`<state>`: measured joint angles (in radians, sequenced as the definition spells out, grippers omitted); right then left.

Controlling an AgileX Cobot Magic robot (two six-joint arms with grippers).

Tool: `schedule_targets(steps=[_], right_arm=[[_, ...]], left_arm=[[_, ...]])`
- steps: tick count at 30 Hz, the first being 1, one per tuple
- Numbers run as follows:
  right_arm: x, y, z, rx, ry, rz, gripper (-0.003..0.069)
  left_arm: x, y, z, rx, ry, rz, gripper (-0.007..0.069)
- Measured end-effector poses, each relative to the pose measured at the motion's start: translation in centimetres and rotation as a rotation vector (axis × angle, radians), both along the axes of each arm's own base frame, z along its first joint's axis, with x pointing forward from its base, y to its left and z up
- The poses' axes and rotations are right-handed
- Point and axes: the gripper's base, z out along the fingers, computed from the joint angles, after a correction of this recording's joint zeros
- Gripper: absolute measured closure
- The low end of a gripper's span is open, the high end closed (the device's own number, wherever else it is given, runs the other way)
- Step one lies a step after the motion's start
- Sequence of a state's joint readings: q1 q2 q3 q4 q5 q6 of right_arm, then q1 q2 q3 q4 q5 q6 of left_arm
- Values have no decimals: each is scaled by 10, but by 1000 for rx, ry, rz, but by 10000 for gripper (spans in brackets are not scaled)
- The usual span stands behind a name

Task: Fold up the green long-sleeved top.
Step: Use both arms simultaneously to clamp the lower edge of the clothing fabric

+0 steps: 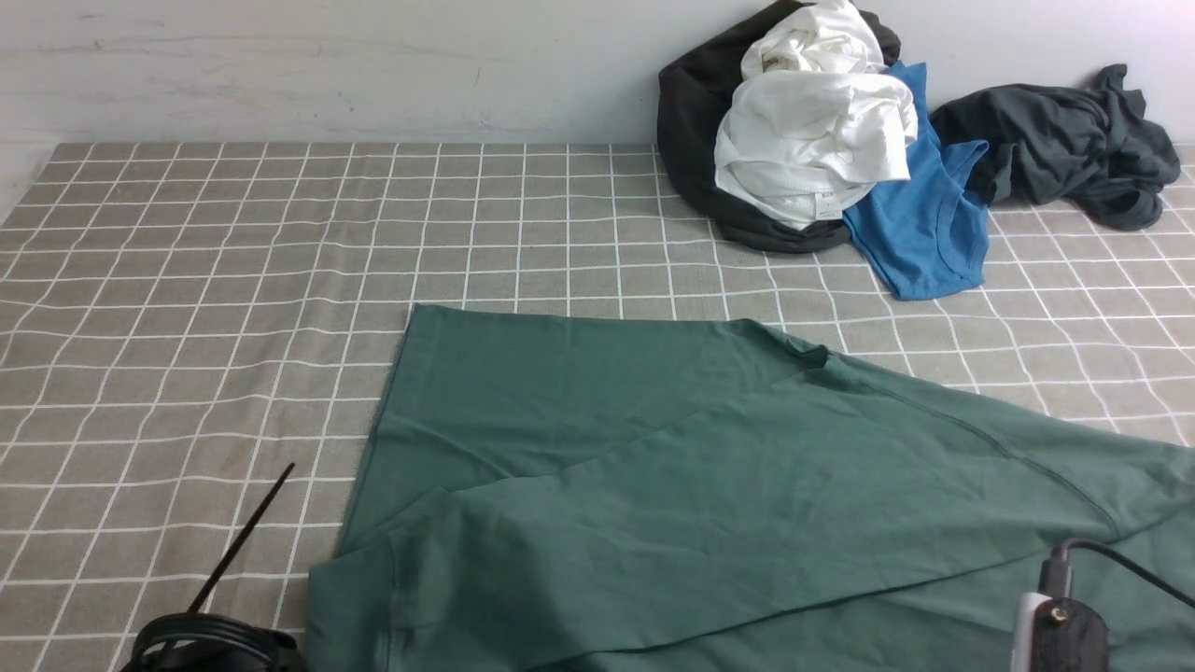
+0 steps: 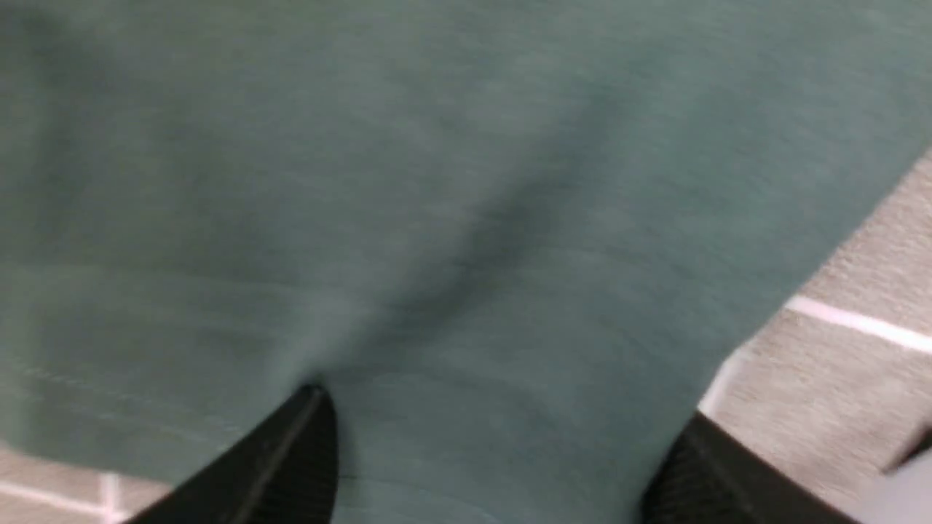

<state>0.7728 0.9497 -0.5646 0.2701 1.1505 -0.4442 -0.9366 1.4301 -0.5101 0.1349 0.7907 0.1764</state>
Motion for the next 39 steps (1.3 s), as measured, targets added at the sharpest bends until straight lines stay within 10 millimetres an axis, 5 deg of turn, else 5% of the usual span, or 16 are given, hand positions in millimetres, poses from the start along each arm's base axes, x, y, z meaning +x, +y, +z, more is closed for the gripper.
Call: schedule_targets(steps=[16,25,30,33,39], right_arm=[[0,0,0,2,-1,-5,180],[2,-2,0,-21,-25,5,180],[4,-4,-1,-48,-45,8,180],[6,-8,-2,-89,-68,14,180],[9,-12,-2,-138,-112,24,179]], left_arm=[[16,-14,11,-34,-87,-8,285],[16,-20,-3,31,2,36,588],[21,-24,15,40,-6,44,622],[26,-21,43,0,-44,73,621],[30,14,70,18,-5,133,619]])
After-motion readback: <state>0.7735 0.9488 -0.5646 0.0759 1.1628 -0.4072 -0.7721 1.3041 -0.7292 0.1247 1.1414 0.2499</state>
